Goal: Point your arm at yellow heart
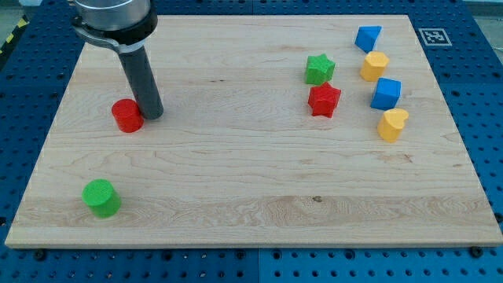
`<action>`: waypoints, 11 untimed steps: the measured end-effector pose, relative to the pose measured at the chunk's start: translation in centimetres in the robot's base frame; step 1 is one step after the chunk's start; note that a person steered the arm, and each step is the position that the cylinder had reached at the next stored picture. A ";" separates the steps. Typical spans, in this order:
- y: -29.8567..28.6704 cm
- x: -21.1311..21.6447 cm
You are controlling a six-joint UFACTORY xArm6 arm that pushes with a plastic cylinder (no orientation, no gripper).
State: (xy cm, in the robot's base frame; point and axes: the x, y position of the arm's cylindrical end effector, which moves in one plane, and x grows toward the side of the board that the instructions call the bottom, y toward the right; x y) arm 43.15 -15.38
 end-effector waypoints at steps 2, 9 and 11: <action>12.0 7.1; 43.7 3.1; 38.5 2.4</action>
